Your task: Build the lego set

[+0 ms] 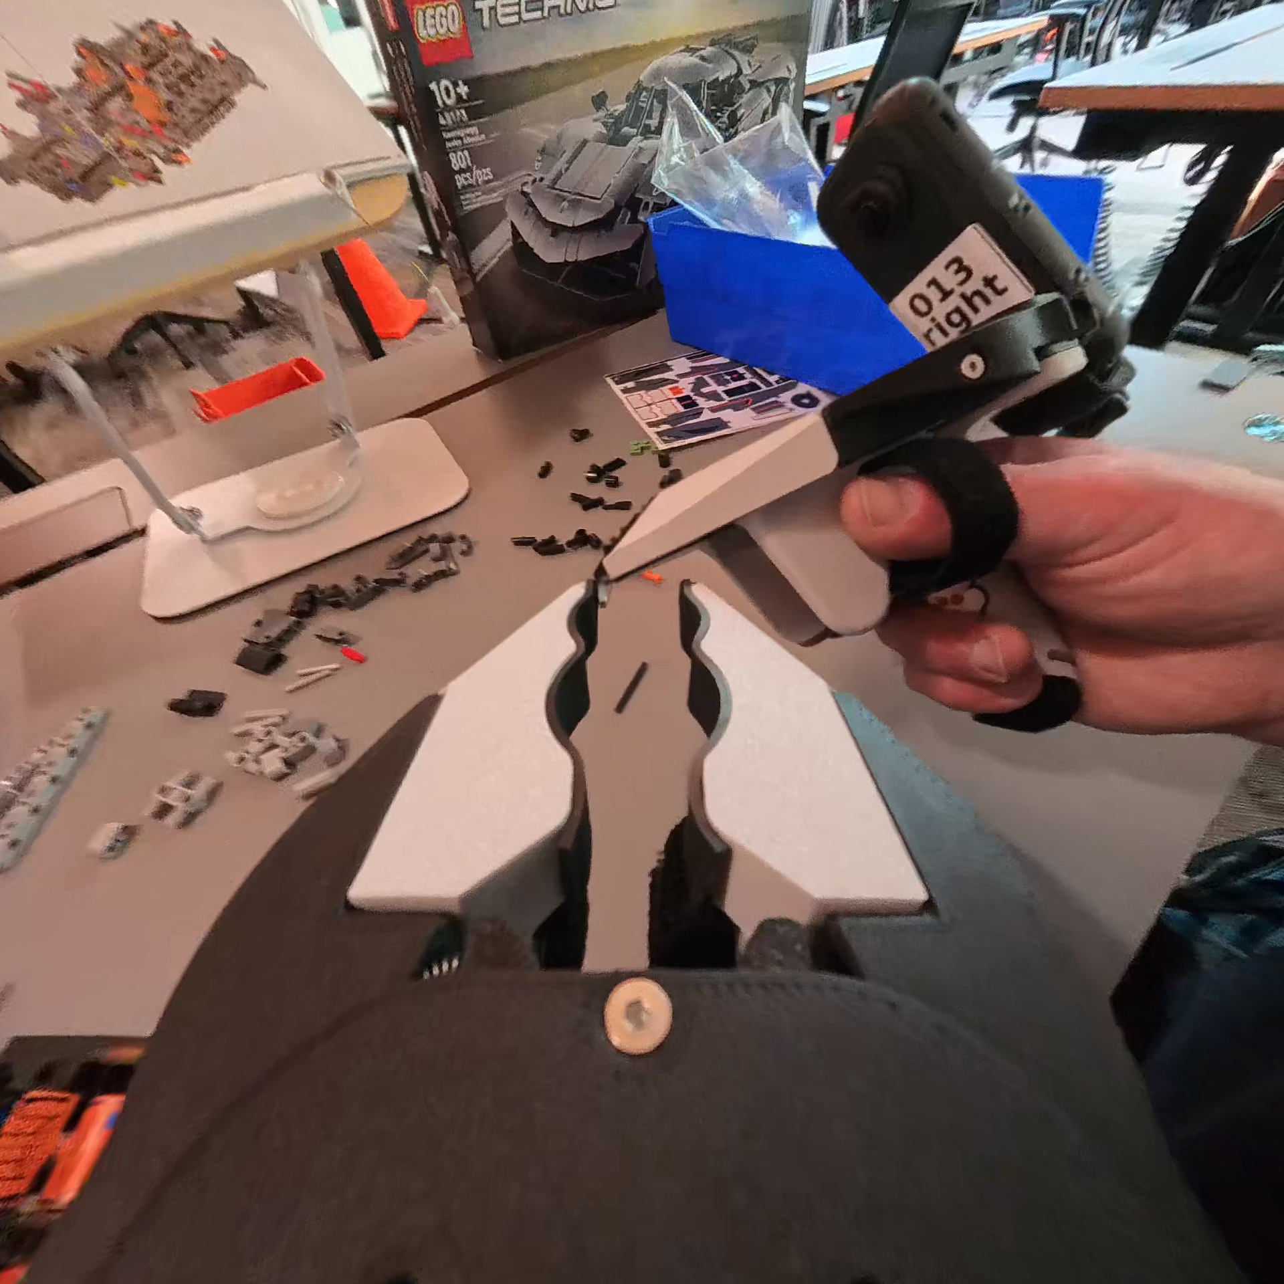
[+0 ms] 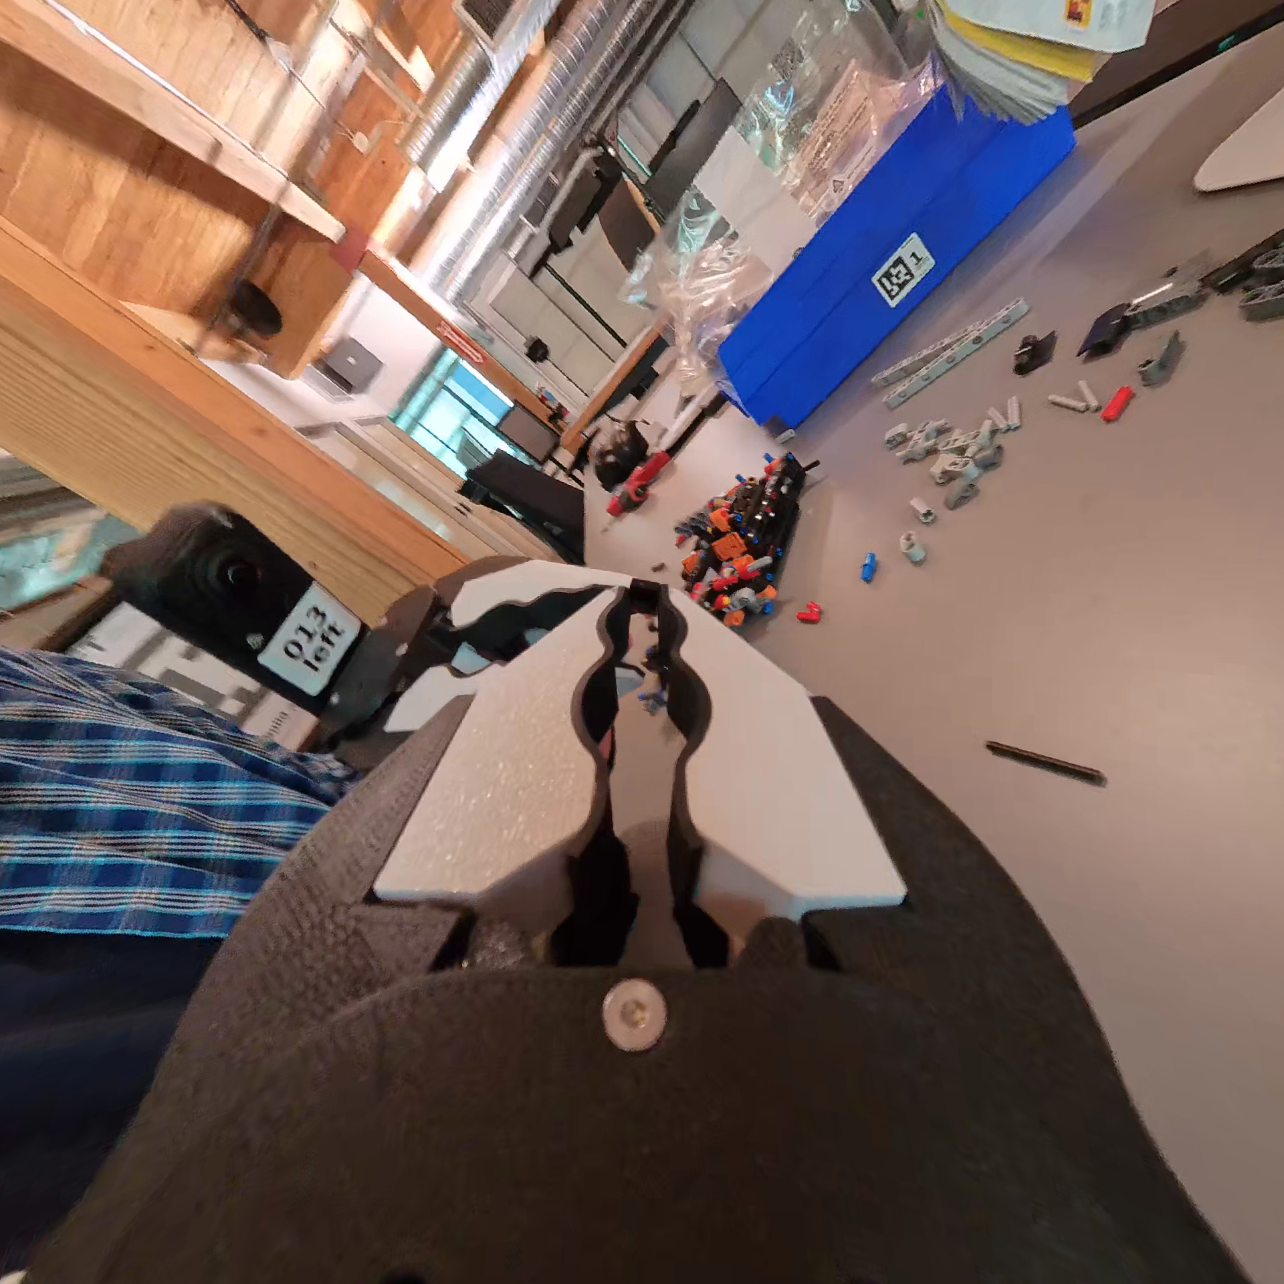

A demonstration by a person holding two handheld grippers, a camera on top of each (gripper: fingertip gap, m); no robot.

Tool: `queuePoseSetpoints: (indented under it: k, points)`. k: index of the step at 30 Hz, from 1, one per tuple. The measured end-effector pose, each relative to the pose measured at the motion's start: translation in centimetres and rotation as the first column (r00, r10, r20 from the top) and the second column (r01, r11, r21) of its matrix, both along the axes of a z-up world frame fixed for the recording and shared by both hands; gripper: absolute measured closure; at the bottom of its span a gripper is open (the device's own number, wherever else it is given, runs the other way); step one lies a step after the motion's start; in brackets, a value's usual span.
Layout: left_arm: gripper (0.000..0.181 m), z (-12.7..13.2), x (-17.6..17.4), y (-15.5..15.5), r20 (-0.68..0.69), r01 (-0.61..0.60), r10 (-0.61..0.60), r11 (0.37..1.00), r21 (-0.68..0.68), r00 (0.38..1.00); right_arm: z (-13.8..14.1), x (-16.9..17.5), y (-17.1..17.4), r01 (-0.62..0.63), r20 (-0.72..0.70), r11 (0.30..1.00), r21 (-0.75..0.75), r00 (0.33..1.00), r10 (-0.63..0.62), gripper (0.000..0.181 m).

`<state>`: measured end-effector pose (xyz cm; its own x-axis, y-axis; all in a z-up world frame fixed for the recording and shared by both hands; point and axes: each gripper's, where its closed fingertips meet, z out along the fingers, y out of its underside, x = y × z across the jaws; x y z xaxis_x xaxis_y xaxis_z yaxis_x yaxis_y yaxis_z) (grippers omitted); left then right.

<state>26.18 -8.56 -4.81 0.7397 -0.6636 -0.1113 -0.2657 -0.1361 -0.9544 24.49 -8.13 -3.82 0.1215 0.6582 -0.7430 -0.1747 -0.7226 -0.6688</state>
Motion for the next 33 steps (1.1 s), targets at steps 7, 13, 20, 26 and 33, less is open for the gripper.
queuePoseSetpoints:
  k: [7, 13, 20, 26, 33]
  points:
    - [0.167, -3.1, 0.4, -2.5, 0.063, 0.166, -0.156, 0.959, -0.232, 0.986, -3.3, 1.7, -2.1, -0.225, 0.416, 0.958, 0.178, 0.9, 0.134, 0.176]
    - [0.172, -9.3, -0.4, -5.8, -0.183, 0.189, -0.27, 0.912, -0.365, 0.945, -8.7, 4.2, -4.7, -0.63, 0.872, 0.755, 0.18, 0.458, 0.175, 0.176]
    - [0.172, -11.2, -0.1, -6.1, -0.243, 0.172, -0.288, 0.897, -0.408, 0.926, -12.0, 3.2, -5.6, -0.814, 0.967, 0.578, 0.067, 0.195, 0.161, 0.176]
    - [0.173, -11.3, -0.1, -5.7, -0.223, 0.177, -0.291, 0.89, -0.421, 0.93, -12.0, 2.8, -5.6, -0.84, 0.971, 0.542, 0.017, 0.143, 0.191, 0.176]
    - [0.174, -11.4, 0.0, -5.7, -0.218, 0.179, -0.295, 0.884, -0.432, 0.93, -12.6, 2.5, -5.7, -0.861, 0.976, 0.509, -0.008, 0.104, 0.191, 0.176]
